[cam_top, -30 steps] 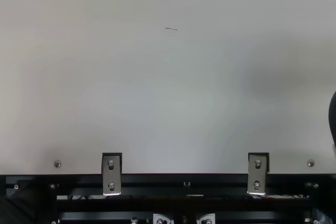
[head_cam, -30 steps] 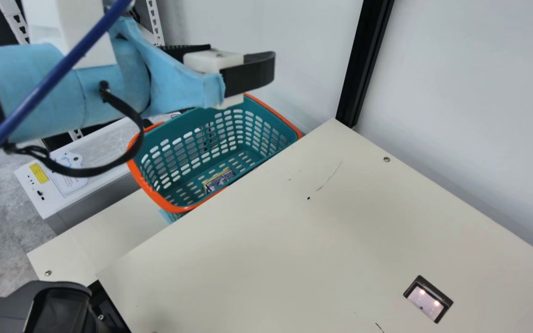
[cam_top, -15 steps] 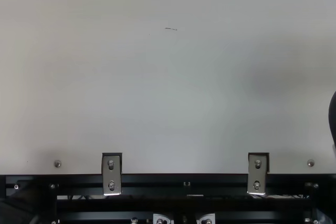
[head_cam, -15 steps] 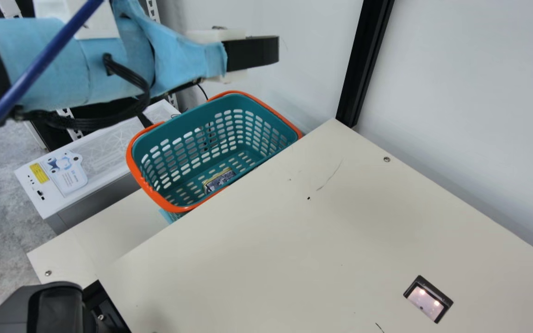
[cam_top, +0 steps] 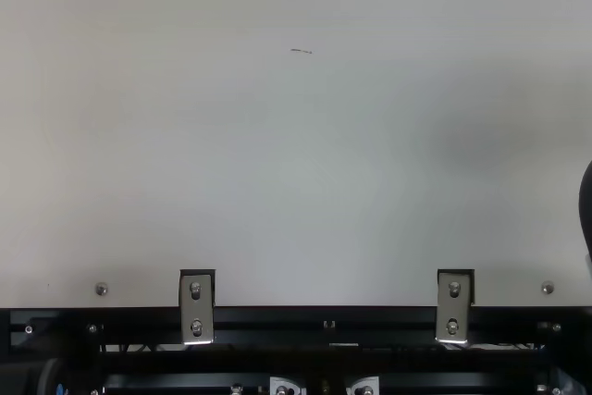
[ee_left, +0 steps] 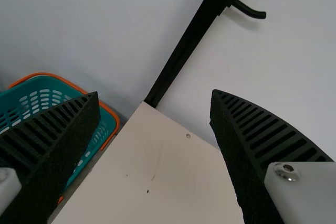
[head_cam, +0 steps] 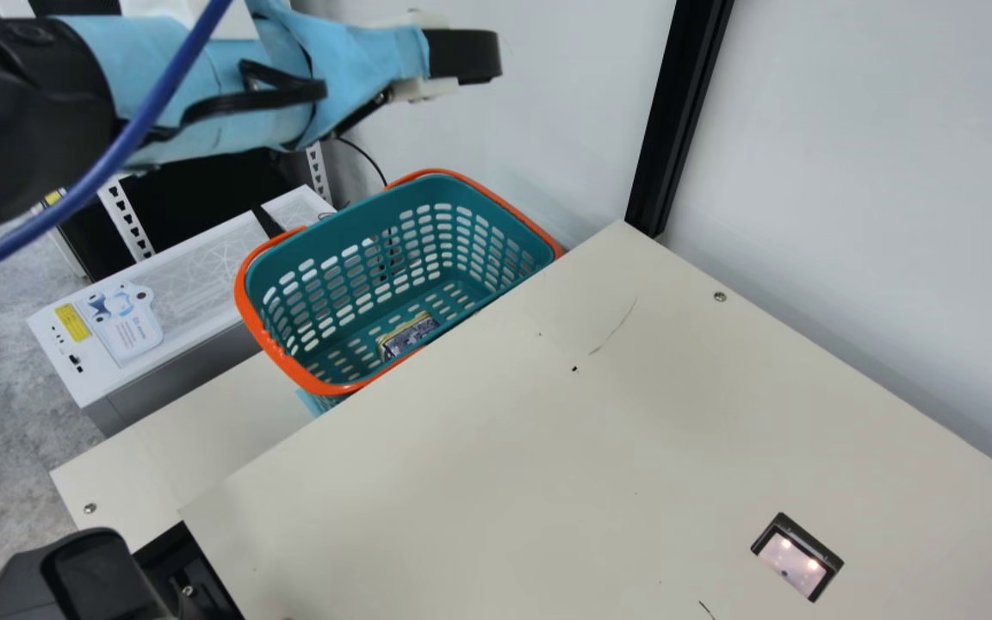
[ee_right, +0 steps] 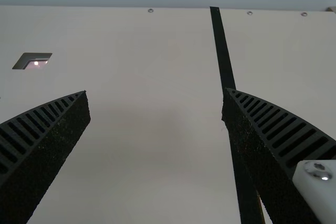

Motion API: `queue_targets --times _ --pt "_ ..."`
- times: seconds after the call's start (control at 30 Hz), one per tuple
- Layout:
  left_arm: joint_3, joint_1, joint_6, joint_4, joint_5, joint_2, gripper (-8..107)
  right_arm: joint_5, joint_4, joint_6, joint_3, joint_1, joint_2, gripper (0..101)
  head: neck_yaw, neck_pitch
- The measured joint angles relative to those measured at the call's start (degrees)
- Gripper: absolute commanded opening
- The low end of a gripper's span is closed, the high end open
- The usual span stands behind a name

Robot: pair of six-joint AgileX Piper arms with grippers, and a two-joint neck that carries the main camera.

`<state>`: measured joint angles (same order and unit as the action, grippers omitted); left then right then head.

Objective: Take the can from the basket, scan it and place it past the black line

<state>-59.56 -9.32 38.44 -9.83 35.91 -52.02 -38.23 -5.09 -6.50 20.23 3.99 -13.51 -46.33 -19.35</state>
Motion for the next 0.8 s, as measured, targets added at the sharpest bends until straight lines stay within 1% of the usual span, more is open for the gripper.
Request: queue_targets --times 0.1,0.23,0.5,0.67,0.8 --pt "0.0 -0.1 -0.5 0.7 -0.1 0.0 90 0.0 0.0 0.0 0.0 0.0 0.0 101 0.0 0.0" --pt "1.0 -2.3 -2.3 3.4 -0.1 -0.2 90 0.0 0.0 0.0 0.0 0.0 0.0 101 0.0 0.0" --pt "6.6 -7.7 -7.7 9.8 -2.4 -0.8 90 0.0 0.0 0.0 0.0 0.0 0.0 101 0.0 0.3" --pt "10.1 -11.7 -13.5 14.1 -4.5 -2.5 90 0.0 0.0 0.0 0.0 0.0 0.0 101 0.0 0.3" --pt "11.4 -14.9 -19.7 17.6 -5.8 -4.6 90 0.0 0.0 0.0 0.0 0.0 0.0 101 0.0 0.0"
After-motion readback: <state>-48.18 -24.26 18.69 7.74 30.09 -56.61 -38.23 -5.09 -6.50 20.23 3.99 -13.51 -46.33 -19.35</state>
